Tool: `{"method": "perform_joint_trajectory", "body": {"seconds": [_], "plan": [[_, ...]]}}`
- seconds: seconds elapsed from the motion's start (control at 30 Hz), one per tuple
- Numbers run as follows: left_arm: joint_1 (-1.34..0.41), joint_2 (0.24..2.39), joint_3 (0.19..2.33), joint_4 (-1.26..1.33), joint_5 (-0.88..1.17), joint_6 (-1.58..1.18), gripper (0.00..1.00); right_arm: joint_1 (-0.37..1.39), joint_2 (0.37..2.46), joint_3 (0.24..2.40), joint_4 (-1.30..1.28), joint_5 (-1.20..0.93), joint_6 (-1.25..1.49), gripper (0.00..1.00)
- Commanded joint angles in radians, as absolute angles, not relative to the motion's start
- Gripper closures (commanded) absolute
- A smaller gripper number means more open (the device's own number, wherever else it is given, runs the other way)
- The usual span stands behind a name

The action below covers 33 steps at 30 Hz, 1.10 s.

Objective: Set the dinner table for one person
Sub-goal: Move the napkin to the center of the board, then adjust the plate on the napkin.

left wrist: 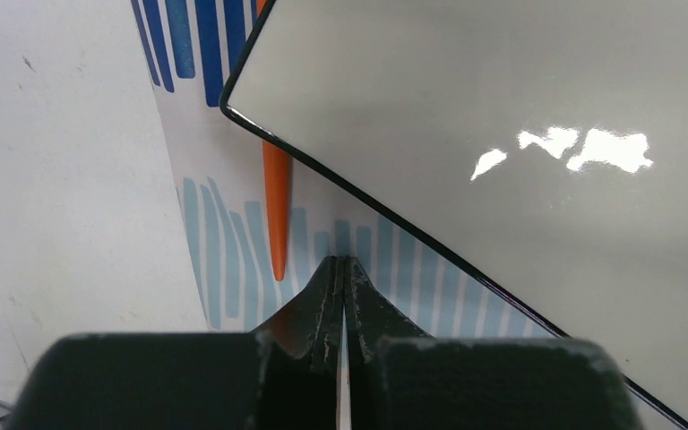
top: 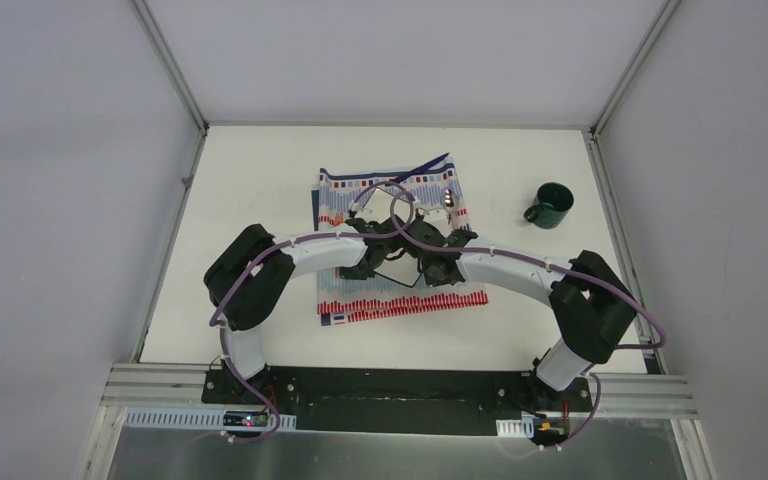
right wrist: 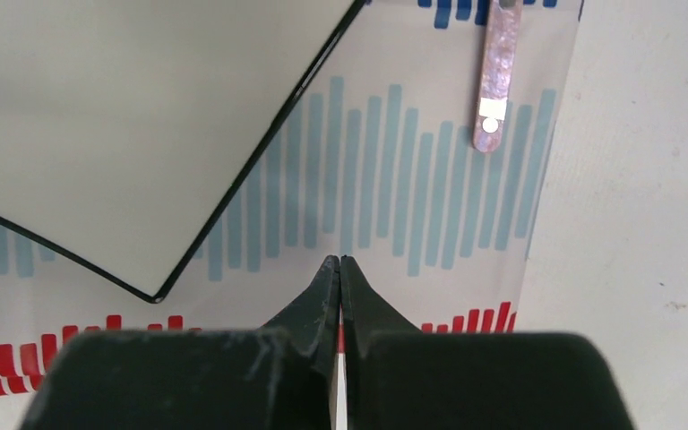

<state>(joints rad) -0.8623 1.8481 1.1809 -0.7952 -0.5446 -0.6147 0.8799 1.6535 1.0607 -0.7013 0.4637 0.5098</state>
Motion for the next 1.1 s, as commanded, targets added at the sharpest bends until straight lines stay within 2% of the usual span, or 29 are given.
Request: {"method": "perform_joint_trajectory", "body": {"seconds": [0.0,0.33,0.53,0.87,1.07], "plan": [[-0.973,1.786,1.145,-0.736,-0.527,-0.621,1.0,0.813,1.812,1.034,-0.591,0.46,0.474,1.0],[-0.983,1.777,1.108,-0.732,-0.526,-0.639,1.0,0.824,1.815,0.914,-0.539,0.369,0.512,1.0],[-0.983,1.761,1.095,-0.733,-0.534,-0.629,1.0,0.932,1.77,0.864,-0.552,0.316,0.607,1.0],[-0.983,1.671,0.992,-0.726,-0.561,-0.65,1.0,1.139,1.753,0.919,-0.61,0.283,0.732,1.0],[-0.983,1.619,0.952,-0.695,-0.543,-0.672,1.0,1.195,1.774,0.968,-0.611,0.256,0.747,1.0]]}}
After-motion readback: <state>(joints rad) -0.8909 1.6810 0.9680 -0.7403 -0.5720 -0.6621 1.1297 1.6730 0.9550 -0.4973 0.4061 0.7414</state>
